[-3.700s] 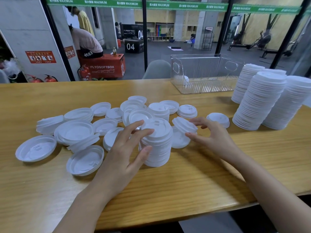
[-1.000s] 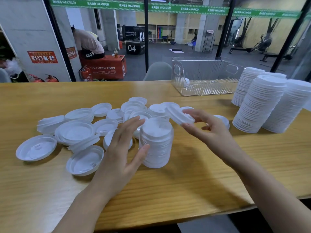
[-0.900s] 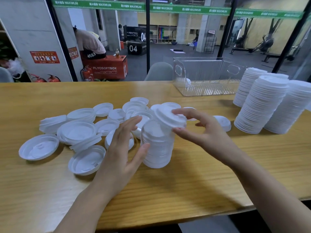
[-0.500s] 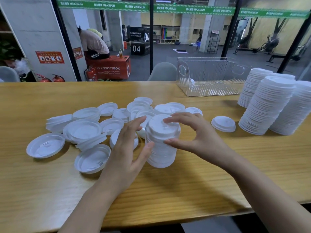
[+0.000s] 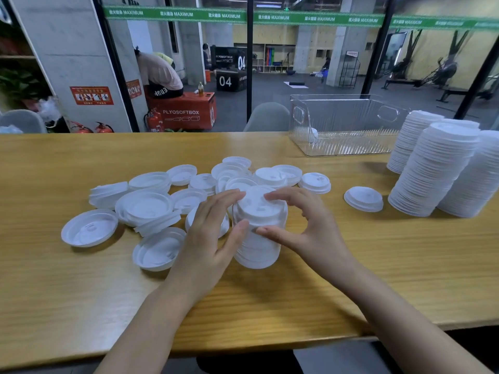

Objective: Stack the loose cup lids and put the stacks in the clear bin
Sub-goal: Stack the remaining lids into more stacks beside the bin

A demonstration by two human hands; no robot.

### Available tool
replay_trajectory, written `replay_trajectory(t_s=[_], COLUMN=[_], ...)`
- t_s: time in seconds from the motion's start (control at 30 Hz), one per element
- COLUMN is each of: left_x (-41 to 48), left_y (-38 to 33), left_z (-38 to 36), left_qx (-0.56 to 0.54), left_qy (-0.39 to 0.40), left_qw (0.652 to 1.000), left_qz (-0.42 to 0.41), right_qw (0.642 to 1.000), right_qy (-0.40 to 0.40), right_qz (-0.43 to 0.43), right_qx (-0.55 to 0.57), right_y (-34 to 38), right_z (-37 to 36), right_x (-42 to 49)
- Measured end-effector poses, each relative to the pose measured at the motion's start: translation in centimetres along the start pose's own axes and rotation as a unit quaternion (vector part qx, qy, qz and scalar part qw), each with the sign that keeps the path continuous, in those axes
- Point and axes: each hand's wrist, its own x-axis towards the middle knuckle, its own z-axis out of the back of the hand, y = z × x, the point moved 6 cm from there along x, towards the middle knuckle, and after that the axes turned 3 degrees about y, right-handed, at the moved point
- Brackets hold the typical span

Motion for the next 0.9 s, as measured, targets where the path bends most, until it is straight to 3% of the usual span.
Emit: replay_trajectory(t_s=[0.3, 0.47, 0.67, 0.8, 0.9], left_x=[-2.8, -4.3, -4.0, -3.3, -2.6], left_y=[0.4, 3.6, 5.7, 5.3, 3.9], left_z=[4.6, 8.0, 8.9, 8.6, 9.1], left_qx=[0.157, 0.230, 0.253, 0.291, 0.284], left_qy=[-0.048, -0.071, -0.021, -0.019, -0.063], left_qw=[0.985, 0.971, 0.964, 0.955, 0.957], left_qz=[-0.058, 0.010, 0.084, 0.061, 0.016], right_qw=[0.998, 0.997, 0.994, 0.993, 0.992], right_qy=[-0.044, -0.050, -0.048, -0.053, -0.056], right_qz=[0.035, 0.063, 0.089, 0.090, 0.092], right_qx=[0.005, -0.012, -0.043, -0.053, -0.061], right_y=[-0.5, -0.8, -0.4, -0.5, -0.6], right_z=[-0.2, -0.9, -1.3, -1.2, -1.1], right_x=[-1.4, -2.0, -2.5, -2.7, -2.6])
